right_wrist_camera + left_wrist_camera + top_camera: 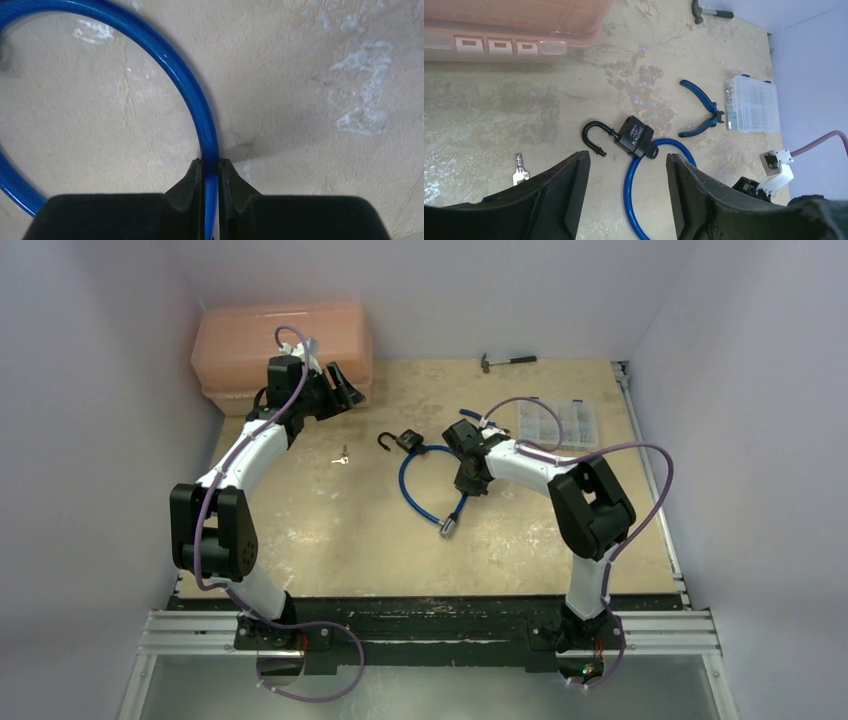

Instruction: Unlock with the key

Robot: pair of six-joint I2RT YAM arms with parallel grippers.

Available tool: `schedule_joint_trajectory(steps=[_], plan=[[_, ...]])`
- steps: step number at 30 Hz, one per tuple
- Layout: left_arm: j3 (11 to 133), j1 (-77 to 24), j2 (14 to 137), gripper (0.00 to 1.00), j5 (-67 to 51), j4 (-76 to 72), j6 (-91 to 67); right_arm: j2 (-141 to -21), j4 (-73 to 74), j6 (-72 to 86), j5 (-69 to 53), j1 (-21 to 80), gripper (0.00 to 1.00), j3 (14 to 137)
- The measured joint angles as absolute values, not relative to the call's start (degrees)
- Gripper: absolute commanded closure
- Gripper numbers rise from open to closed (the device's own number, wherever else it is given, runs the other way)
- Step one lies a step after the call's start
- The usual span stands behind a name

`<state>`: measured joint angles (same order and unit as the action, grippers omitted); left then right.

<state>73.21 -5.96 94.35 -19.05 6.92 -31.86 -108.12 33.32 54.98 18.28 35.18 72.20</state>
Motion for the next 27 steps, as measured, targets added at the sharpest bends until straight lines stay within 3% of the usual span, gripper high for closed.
schedule_joint_trajectory(steps=[6, 9, 17, 27], plan=[[73.21, -5.96, 94.35, 0.39, -19.00, 6.92, -31.83, -107.66, 28.32, 52.40, 15.62, 33.95, 0.34, 71.50], [73.21, -5.96, 94.35, 0.39, -19.00, 6.92, -31.83, -103.83, 25.04, 51.05, 13.93, 33.95, 0.18, 67.51], [73.21, -5.96, 94.35, 0.41, -18.50, 6.96, -31.73, -95.22, 26.20, 47.16, 14.70, 34.02, 0.05, 66.52], [73.32, -6.33, 95.44, 0.44, -12.82, 9.17, -27.79, -88.16, 31.55, 44.82, 21.78, 34.00, 0.06, 64.49]])
